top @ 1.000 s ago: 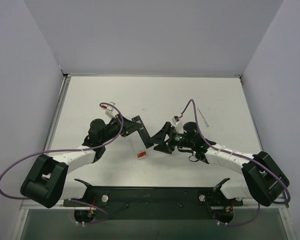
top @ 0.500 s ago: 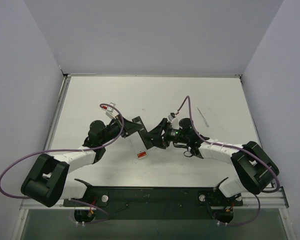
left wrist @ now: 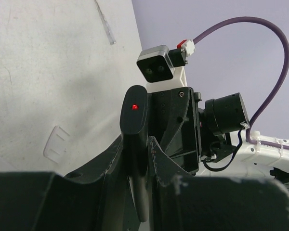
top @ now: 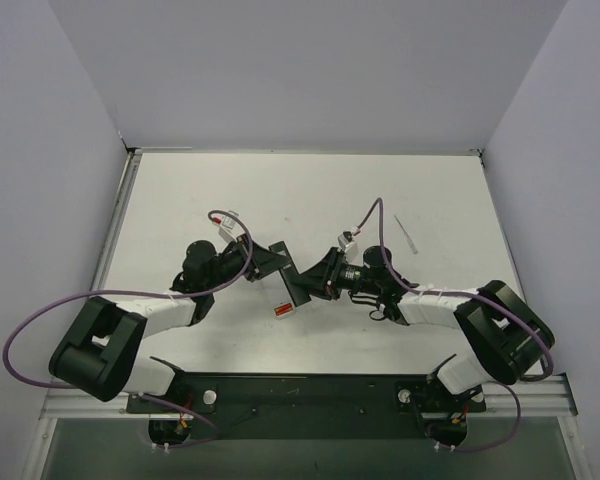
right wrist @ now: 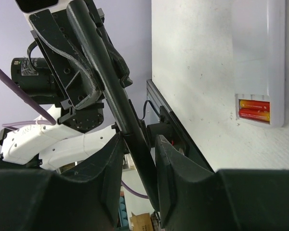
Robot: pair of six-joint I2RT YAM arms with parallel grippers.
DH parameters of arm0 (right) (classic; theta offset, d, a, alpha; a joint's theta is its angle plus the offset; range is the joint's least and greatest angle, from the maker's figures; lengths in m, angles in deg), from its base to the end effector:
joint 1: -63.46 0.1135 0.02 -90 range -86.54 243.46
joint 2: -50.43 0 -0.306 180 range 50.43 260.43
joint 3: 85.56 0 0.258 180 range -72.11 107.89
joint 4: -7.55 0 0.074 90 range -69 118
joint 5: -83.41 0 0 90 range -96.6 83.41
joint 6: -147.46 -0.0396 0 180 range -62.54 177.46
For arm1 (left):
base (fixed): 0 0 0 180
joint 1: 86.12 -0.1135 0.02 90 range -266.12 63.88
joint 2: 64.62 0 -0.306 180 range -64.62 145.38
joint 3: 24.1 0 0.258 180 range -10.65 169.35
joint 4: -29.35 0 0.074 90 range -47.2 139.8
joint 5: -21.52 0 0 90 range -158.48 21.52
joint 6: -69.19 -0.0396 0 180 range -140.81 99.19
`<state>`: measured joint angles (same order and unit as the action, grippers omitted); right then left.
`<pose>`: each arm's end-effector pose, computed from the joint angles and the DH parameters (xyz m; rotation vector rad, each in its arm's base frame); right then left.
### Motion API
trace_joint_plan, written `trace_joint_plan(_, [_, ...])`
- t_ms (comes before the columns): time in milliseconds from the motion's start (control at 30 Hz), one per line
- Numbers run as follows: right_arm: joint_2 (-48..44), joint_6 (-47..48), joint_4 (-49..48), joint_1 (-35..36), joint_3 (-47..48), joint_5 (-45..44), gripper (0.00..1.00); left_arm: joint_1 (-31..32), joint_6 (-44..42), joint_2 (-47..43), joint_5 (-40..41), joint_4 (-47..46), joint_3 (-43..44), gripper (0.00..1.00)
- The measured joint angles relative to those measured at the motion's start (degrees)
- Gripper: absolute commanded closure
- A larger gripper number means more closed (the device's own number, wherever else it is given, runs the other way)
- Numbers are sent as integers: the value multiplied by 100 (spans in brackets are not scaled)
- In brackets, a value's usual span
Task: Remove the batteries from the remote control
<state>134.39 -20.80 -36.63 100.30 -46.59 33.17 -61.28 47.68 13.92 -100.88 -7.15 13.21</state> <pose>0.2047 0.1850 0.2339 0.0388 2.0422 1.9741 0.2273 -0.1286 0.2345 -0.2319 1.9302 -1.6321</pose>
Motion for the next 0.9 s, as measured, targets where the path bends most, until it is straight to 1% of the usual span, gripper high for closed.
trace_joint_plan(267, [247,68,-380,44,-282,-55,81,35,-87,275,-144,238,37,100])
trace_joint_plan(400, [258,225,-341,79,-289,-96,77,33,-186,348,-214,369,127,100])
trace_joint_plan(633, [35,522,37,133,-289,-236,77,28,-278,424,-334,476,201,100])
trace_joint_plan(667, [-20,549,98,140,-286,-264,76,28,-278,442,-376,476,227,100])
trace_joint_plan(767, [-131,590,240,140,-286,-334,69,28,-269,492,-420,461,264,100])
trace_joint_plan(900, [-160,551,588,74,-330,-256,65,-57,-391,555,-251,291,267,100])
